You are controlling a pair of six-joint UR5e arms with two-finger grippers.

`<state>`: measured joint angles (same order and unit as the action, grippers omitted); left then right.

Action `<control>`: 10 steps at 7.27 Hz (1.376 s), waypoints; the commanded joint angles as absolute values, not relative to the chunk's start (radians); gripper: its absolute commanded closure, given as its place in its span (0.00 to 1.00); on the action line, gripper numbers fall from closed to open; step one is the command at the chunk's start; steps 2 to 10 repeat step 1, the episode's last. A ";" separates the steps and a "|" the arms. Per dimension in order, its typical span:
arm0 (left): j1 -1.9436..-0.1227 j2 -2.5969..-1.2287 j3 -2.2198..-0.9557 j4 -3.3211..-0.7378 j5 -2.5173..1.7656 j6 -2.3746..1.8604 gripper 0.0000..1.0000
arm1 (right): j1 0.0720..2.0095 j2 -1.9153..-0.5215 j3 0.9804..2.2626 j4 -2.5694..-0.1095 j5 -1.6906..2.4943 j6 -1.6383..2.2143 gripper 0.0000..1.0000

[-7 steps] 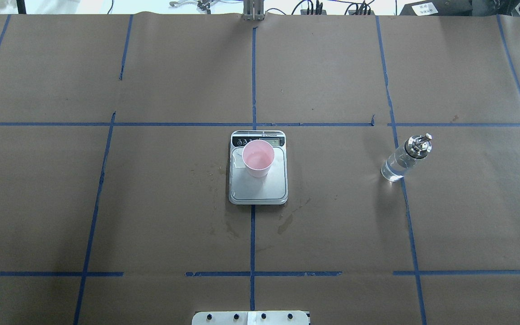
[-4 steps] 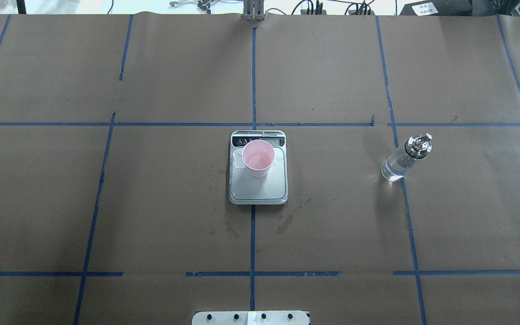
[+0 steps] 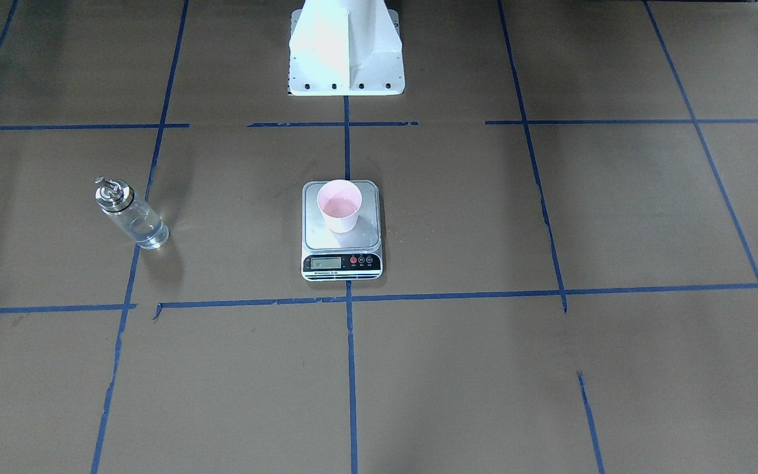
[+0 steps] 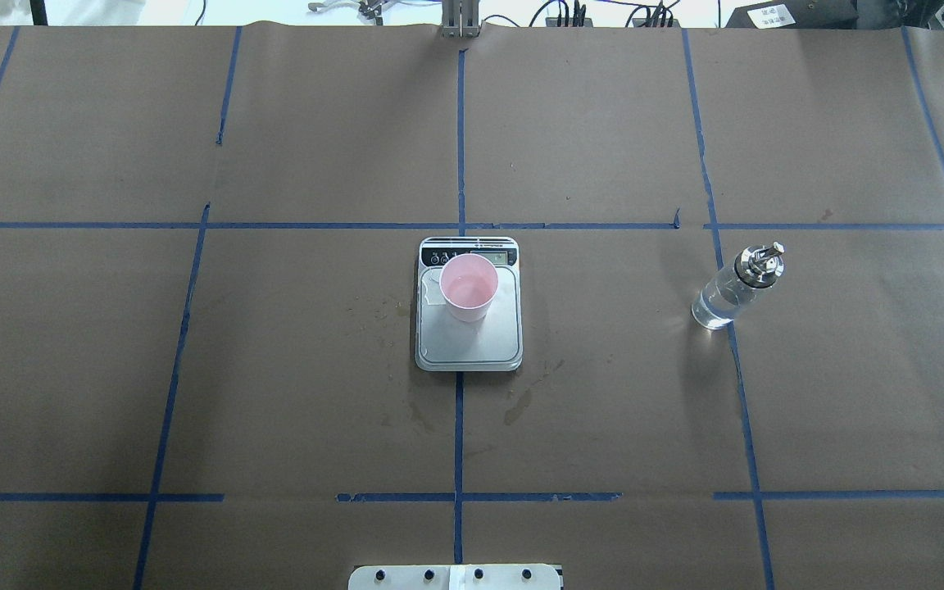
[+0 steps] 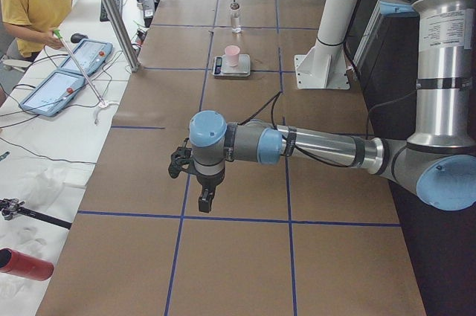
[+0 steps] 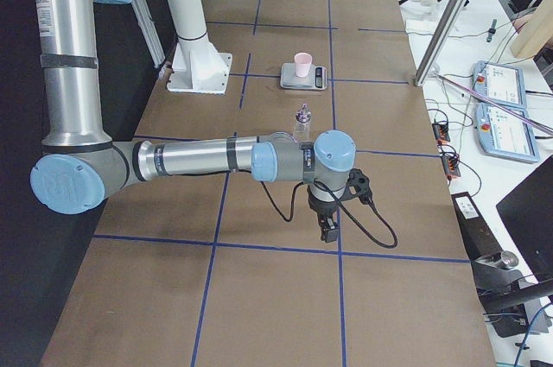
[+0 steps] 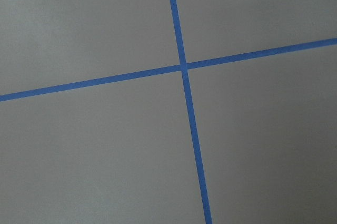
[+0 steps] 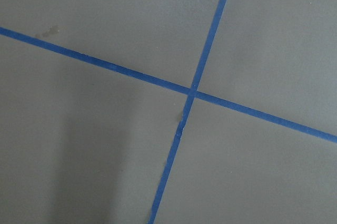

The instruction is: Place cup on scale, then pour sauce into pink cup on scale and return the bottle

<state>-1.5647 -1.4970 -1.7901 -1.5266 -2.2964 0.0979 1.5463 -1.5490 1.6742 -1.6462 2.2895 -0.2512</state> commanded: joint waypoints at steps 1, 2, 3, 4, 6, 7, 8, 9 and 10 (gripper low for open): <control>-1.565 -1.500 -1.796 -1.520 -2.296 0.097 0.00 | 1.546 -1.549 1.675 -1.646 2.289 -0.252 0.00; -1.565 -1.500 -1.796 -1.520 -2.296 0.097 0.00 | 1.546 -1.549 1.675 -1.646 2.289 -0.252 0.00; -1.565 -1.500 -1.796 -1.520 -2.296 0.097 0.00 | 1.546 -1.549 1.675 -1.646 2.289 -0.252 0.00; -1.565 -1.500 -1.796 -1.520 -2.296 0.097 0.00 | 1.546 -1.549 1.675 -1.646 2.289 -0.252 0.00; -1.565 -1.500 -1.796 -1.520 -2.296 0.097 0.00 | 1.546 -1.549 1.675 -1.646 2.289 -0.252 0.00; -1.565 -1.500 -1.796 -1.520 -2.296 0.097 0.00 | 1.546 -1.549 1.675 -1.646 2.289 -0.252 0.00; -1.565 -1.500 -1.796 -1.520 -2.296 0.097 0.00 | 1.546 -1.549 1.675 -1.646 2.289 -0.252 0.00; -1.565 -1.500 -1.796 -1.520 -2.296 0.097 0.00 | 1.546 -1.549 1.675 -1.646 2.289 -0.252 0.00; -1.565 -1.500 -1.796 -1.520 -2.296 0.097 0.00 | 1.546 -1.549 1.675 -1.646 2.289 -0.252 0.00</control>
